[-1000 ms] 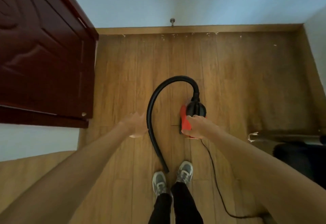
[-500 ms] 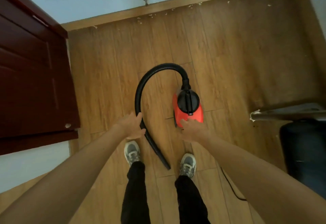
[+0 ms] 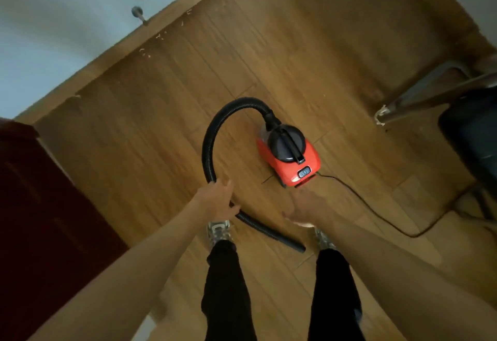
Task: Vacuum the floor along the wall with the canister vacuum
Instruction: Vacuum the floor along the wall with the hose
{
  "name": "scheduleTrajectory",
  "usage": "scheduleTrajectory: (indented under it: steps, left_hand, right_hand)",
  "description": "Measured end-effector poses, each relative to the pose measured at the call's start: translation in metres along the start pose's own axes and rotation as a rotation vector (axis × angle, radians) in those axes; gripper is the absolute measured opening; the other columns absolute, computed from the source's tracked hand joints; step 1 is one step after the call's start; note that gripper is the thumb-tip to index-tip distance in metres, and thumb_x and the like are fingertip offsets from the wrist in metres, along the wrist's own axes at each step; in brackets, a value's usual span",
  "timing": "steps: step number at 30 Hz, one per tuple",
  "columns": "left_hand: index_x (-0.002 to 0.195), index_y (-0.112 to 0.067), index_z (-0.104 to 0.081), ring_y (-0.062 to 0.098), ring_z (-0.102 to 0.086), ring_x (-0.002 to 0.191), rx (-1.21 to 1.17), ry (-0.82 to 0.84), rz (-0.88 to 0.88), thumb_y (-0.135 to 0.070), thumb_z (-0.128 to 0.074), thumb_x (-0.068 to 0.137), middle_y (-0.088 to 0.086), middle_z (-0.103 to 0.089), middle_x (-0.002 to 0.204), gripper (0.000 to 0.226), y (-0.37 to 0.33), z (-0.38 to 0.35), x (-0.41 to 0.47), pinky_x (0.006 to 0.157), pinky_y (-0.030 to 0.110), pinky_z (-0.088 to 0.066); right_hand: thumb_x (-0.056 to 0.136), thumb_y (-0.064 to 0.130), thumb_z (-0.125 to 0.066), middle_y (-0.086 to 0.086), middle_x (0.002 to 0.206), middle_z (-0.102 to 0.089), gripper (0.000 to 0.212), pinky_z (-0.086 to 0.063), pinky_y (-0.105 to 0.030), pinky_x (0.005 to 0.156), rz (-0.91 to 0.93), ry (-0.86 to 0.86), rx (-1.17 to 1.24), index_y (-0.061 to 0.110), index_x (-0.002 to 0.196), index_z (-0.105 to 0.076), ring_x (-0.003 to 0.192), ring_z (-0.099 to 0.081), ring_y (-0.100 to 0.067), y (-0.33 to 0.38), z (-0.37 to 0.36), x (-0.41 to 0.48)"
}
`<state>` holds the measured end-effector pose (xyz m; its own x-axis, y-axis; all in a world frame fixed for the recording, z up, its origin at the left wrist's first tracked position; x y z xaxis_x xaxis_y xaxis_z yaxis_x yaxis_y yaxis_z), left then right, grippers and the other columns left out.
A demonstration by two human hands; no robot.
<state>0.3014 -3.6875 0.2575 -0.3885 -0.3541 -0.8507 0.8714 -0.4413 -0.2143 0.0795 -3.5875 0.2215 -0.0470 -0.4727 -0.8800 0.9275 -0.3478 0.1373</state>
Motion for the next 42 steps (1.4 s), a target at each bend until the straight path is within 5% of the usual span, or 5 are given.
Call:
scheduleTrajectory:
  steps: [9,26,33,42]
  left_hand:
    - [0.141,-0.014,-0.033,0.034,-0.052,0.122,0.263,0.136,-0.143,-0.059,-0.047,0.093,0.013,-0.044,0.138,0.068,0.053,-0.015,0.01,0.096,0.048,-0.047]
    - [0.151,-0.012,-0.025,0.031,-0.047,0.13,0.634,0.351,-0.22,-0.052,-0.048,0.097,0.014,-0.039,0.146,0.071,-0.002,-0.07,0.094,0.103,0.041,-0.047]
    - [0.145,-0.015,-0.033,0.028,-0.057,0.116,0.717,0.351,-0.236,-0.057,-0.047,0.095,0.011,-0.05,0.131,0.067,-0.017,-0.135,0.148,0.091,0.039,-0.052]
    - [0.143,-0.014,-0.034,0.024,-0.059,0.1,0.826,0.442,-0.219,-0.054,-0.048,0.096,0.006,-0.053,0.117,0.063,0.008,-0.195,0.226,0.08,0.035,-0.051]
  right_hand:
    - [0.089,0.06,-0.053,-0.012,0.13,-0.054,0.062,-0.048,-0.043,0.092,-0.09,0.021,0.236,0.017,0.133,-0.043,0.118,-0.052,-0.032,0.062,-0.035,-0.008]
    - [0.09,0.055,-0.054,-0.016,0.138,-0.05,0.066,-0.045,-0.043,0.101,-0.224,0.08,0.72,0.012,0.139,-0.039,0.127,-0.048,-0.037,0.003,-0.176,0.004]
    - [0.093,0.048,-0.054,-0.016,0.135,-0.053,0.059,-0.044,-0.04,0.094,-0.321,0.157,0.996,0.01,0.137,-0.04,0.127,-0.046,-0.034,-0.009,-0.25,0.049]
    - [0.086,0.063,-0.052,-0.014,0.141,-0.047,0.074,-0.045,-0.044,0.101,-0.431,0.165,1.295,0.02,0.144,-0.037,0.127,-0.049,-0.034,0.009,-0.325,0.133]
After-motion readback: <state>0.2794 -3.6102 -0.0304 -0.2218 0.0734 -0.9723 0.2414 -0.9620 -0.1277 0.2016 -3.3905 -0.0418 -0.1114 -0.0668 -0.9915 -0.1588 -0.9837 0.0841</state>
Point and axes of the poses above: each hand's wrist, its own x-axis towards the middle knuckle, its own z-axis out of the back of the hand, y = z × x, the point moved 1 cm from there along x, towards the middle knuckle
